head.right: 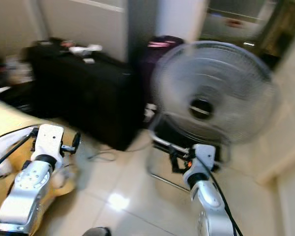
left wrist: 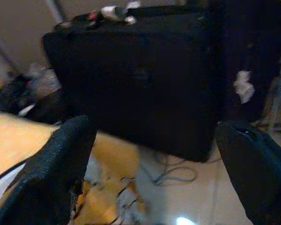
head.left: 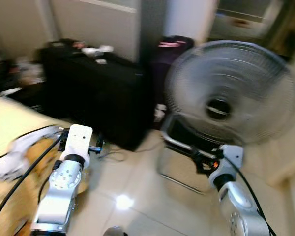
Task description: Clean up the room
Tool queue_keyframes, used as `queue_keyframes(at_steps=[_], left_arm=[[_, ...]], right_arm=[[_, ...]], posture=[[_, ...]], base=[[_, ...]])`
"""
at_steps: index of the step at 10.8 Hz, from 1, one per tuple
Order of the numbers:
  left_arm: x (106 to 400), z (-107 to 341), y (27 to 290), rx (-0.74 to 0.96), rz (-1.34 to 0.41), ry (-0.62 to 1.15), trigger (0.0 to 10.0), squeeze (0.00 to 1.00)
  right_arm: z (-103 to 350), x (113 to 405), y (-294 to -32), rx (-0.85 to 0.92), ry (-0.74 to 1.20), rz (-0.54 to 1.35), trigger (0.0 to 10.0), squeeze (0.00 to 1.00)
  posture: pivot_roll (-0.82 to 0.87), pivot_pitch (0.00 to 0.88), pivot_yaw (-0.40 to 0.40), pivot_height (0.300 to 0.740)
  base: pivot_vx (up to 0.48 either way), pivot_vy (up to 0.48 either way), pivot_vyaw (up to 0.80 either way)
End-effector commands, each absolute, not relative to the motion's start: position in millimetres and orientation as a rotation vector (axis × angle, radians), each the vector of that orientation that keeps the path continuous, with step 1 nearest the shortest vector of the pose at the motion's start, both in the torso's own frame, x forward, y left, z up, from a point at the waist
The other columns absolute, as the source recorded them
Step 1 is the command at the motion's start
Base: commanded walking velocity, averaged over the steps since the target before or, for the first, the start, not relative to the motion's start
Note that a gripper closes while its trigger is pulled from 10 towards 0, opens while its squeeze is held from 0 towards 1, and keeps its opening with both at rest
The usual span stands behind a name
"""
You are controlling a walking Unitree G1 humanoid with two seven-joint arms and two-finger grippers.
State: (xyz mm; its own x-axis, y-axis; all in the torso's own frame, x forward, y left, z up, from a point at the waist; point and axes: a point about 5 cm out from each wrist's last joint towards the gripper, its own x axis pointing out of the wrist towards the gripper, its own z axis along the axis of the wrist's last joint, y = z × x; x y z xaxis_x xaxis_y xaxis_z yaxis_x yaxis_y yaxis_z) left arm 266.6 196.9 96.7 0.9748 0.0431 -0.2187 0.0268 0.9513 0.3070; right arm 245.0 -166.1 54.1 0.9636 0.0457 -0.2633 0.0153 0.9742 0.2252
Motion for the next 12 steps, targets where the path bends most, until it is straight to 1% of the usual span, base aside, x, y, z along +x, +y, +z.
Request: queue_keyframes(at_steps=[1, 2, 3, 4, 5, 6, 7, 8, 9, 11, 12], left_arm=[[271, 105, 196, 0.324, -0.027, 0.214, 10.0, 0.69], [272, 107, 196, 0.345, -0.068, 0.205, 10.0, 0.63], [272, 111, 203, 0.303, -0.088, 0.207, 10.0, 0.61], [270, 114, 212, 0.269, -0.072, 0.214, 10.0, 0.59], [273, 119, 216, 0.271, -0.078, 0.207, 10.0, 0.58], [278, 118, 222, 0.262, -0.061, 0.230, 10.0, 0.59], [283, 118, 220, 0.193, -0.063, 0.256, 10.0, 0.59], [288, 121, 217, 0.129, -0.060, 0.254, 10.0, 0.58], [294, 126, 215, 0.142, -0.070, 0.233, 10.0, 0.58], [302, 135, 213, 0.259, -0.111, 0.210, 10.0, 0.49], [303, 136, 215, 0.258, -0.104, 0.217, 10.0, 0.38]], right_arm=[[57, 250, -168, 0.232, 0.239, 0.002, 10.0, 1.00], [62, 253, -159, 0.171, 0.179, 0.050, 10.0, 1.00], [63, 257, -143, 0.246, 0.155, 0.086, 10.0, 1.00], [63, 259, -137, 0.261, 0.149, 0.075, 10.0, 1.00], [65, 265, -132, 0.272, 0.157, 0.078, 10.0, 1.00], [61, 268, -129, 0.307, 0.184, 0.079, 10.0, 1.00], [62, 273, -131, 0.298, 0.196, 0.070, 10.0, 1.00], [66, 280, -139, 0.310, 0.192, 0.031, 10.0, 1.00], [66, 284, -141, 0.327, 0.196, 0.016, 10.0, 1.00], [64, 288, -140, 0.345, 0.200, 0.024, 10.0, 1.00], [64, 290, -140, 0.348, 0.201, 0.021, 10.0, 1.00]], posture=[[0.03, 0.000, -0.012, 0.740], [0.03, 0.000, -0.007, 0.740], [0.03, 0.000, 0.043, 0.740], [0.04, 0.000, 0.075, 0.740], [0.08, 0.000, 0.049, 0.740], [0.04, 0.000, 0.050, 0.740], [0.01, 0.000, 0.054, 0.740], [0.01, 0.000, 0.046, 0.740], [0.02, 0.000, 0.039, 0.740], [0.05, 0.000, 0.040, 0.740], [0.05, 0.000, 0.040, 0.740]], base=[[0.000, 0.000, 0.80], [0.000, 0.000, 0.80], [0.000, 0.000, 0.77], [0.000, 0.000, 0.76], [0.000, 0.000, 0.78], [0.000, 0.000, 0.79], [0.000, 0.000, 0.80], [0.000, 0.000, 0.80], [0.000, 0.000, 0.80], [0.000, 0.000, 0.80], [0.000, 0.000, 0.80]])
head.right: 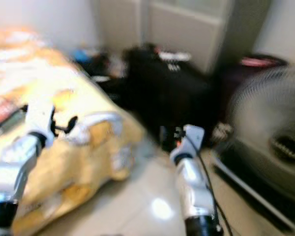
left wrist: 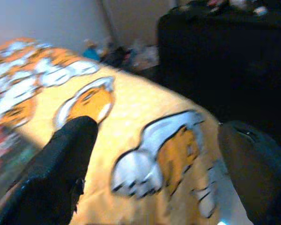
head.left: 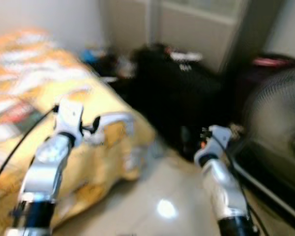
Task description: Clean up the room
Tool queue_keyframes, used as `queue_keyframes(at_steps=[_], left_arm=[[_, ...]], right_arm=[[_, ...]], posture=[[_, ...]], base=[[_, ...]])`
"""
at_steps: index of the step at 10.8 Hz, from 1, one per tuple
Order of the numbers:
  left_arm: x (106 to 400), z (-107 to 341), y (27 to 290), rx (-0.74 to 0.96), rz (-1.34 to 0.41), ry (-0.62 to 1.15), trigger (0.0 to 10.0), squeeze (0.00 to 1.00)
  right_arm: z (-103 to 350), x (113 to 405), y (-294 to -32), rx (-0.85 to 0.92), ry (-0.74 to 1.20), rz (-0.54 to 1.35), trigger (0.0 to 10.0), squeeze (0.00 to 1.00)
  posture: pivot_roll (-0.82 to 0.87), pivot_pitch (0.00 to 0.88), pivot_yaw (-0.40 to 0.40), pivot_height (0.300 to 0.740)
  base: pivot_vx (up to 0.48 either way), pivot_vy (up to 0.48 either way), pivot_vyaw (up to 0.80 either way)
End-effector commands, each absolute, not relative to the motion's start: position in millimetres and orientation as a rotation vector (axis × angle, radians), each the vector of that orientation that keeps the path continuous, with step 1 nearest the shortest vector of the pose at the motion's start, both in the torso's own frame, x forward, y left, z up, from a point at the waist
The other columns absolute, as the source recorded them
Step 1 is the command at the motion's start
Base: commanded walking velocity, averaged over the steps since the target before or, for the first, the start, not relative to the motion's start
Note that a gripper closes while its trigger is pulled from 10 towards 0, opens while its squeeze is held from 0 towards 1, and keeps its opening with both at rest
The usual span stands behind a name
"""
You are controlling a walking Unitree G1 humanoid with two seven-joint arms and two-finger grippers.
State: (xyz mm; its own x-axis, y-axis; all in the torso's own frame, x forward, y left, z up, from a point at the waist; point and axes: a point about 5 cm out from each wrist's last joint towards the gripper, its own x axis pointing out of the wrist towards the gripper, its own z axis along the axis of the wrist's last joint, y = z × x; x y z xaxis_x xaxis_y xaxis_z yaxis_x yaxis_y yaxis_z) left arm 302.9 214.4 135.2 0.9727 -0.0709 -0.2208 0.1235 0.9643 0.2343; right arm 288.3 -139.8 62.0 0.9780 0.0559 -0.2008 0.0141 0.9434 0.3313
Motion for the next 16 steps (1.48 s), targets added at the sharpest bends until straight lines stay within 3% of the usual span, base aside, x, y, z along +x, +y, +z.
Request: queue_keyframes(at_steps=[1, 2, 3, 6, 7, 8, 11, 13, 16], left_arm=[[304, 135, 216, 0.256, -0.099, 0.220, 10.0, 0.37], [304, 134, 215, 0.250, -0.106, 0.222, 10.0, 0.34], [302, 130, 208, 0.233, -0.127, 0.225, 10.0, 0.00], [299, 130, 206, 0.229, -0.108, 0.178, 10.0, 0.00], [298, 129, 205, 0.221, -0.105, 0.185, 10.0, 0.00], [293, 123, 205, 0.212, -0.078, 0.194, 10.0, 0.00], [291, 121, 206, 0.204, -0.049, 0.184, 10.0, 0.00], [290, 122, 209, 0.208, -0.029, 0.173, 10.0, 0.00], [289, 120, 199, 0.188, -0.043, 0.161, 10.0, 0.00]], right_arm=[[64, 291, -140, 0.346, 0.201, 0.021, 10.0, 1.00], [65, 292, -141, 0.344, 0.199, 0.020, 10.0, 1.00], [68, 295, -143, 0.340, 0.189, 0.016, 10.0, 1.00], [74, 296, -131, 0.305, 0.175, 0.096, 10.0, 1.00], [75, 296, -129, 0.294, 0.180, 0.110, 10.0, 0.68], [83, 298, -139, 0.184, 0.096, 0.058, 10.0, 0.00], [84, 295, -143, 0.128, 0.117, 0.059, 10.0, 0.00], [83, 293, -137, 0.210, 0.151, 0.095, 10.0, 0.00], [77, 290, -144, 0.163, 0.177, 0.054, 10.0, 0.00]], posture=[[0.04, 0.000, 0.037, 0.740], [0.04, 0.000, 0.039, 0.740], [0.02, 0.000, 0.038, 0.740], [0.03, 0.000, 0.039, 0.740], [0.02, 0.000, 0.039, 0.740], [0.03, 0.000, 0.036, 0.740], [0.06, 0.000, -0.005, 0.740], [0.07, 0.000, -0.015, 0.740], [0.08, 0.000, -0.030, 0.740]], base=[[0.000, 0.000, 0.80], [0.000, 0.000, 0.80], [0.000, 0.000, 0.80], [0.000, 0.000, 0.27], [0.000, 0.000, 0.00], [0.000, 0.000, 0.00], [0.000, 0.000, 0.00], [0.000, 0.120, 0.00], [0.000, 0.306, 0.00]])
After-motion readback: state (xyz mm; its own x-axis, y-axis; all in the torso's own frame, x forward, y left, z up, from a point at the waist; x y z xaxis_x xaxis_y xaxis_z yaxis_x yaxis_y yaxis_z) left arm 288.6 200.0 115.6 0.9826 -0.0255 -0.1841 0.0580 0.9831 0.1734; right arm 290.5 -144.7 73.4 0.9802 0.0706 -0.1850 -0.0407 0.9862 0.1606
